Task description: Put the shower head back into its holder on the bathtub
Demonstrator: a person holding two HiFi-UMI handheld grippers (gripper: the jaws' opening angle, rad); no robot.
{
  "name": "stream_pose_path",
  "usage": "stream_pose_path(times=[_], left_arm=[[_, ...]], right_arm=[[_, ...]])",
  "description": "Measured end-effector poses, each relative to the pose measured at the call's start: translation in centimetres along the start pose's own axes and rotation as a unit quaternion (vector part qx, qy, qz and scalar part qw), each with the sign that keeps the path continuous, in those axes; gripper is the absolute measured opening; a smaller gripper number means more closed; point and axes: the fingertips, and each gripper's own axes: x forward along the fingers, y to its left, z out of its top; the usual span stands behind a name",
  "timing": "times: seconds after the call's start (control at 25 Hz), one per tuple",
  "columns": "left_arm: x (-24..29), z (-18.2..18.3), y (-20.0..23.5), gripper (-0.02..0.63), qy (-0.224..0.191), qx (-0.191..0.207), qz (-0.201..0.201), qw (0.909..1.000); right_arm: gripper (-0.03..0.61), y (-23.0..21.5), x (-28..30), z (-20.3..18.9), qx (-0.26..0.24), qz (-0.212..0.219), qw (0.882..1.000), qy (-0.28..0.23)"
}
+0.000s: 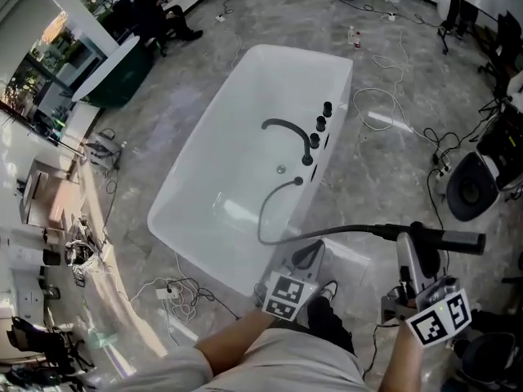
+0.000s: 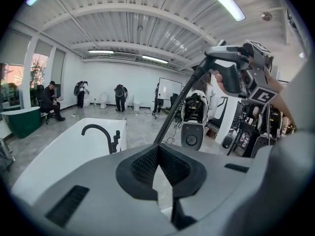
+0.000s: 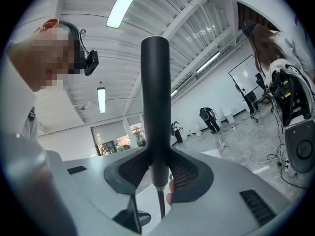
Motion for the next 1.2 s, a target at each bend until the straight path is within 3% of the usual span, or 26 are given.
stream_pose_path(times=[0.24, 0.6, 0.96, 1.2], left_arm=[[0.0, -0.8, 3.6, 0.005, -0.007, -0.009, 0.002, 0.9999], [-0.4, -2.1, 8.3, 0.005, -0.009, 0.008, -0.008, 0.9999], [0.7, -2.2, 11.1, 0.005, -0.017, 0.022, 0.028, 0.9992], [2.6, -3.5, 12.2, 0.014, -0.008, 0.036, 0.056, 0.9977]], right_arm=[[0.143, 1.1, 2.7, -1.3, 0.006, -0.006, 1.000, 0.006], [0.143, 0.7, 6.3, -4.4, 0.089, -0.009, 0.996, -0.006], [0.143, -2.7, 8.8, -6.6, 0.215, 0.039, 0.975, -0.026], [0.143, -5.3, 10.5, -6.4, 0.258, 0.066, 0.963, -0.028]])
